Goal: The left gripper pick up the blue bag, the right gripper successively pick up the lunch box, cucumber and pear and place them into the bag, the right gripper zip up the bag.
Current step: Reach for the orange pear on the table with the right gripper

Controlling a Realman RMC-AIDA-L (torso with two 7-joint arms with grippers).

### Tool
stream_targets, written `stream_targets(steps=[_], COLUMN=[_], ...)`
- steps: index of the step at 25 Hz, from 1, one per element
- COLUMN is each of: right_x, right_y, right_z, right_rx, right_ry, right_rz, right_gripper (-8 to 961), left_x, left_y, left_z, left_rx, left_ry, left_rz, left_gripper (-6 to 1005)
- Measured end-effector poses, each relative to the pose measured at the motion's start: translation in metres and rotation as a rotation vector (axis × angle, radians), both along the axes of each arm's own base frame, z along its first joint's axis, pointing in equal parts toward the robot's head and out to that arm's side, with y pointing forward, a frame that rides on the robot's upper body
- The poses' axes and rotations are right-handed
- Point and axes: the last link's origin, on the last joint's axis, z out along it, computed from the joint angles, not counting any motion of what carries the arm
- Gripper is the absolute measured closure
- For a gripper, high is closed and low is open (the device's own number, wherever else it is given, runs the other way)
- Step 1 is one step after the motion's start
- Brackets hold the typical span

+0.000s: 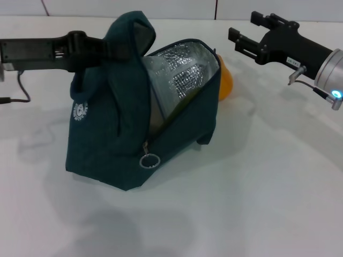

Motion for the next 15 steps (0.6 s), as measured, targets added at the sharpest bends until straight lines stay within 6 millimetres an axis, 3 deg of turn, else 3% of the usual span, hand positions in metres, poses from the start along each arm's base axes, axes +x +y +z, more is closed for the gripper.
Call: stream_targets(steps=[8, 15], right_x=[0.001, -0.004], right_y=[0.003, 0.002], right_z=[0.003, -0.009], right_rx=[0.012, -0.020], right_ry=[0.009, -0.037], right_rz=[-0.015, -0.005], right_gripper=[299, 311], left_x=[-0.012, -0.020], left_y=[-0.009, -0.015], left_z=[0.015, 0.024], left_rx=[0.014, 0.017], left_ry=[0.009, 0.017], left_rz=[-0.012, -0.008], left_gripper=[885, 884])
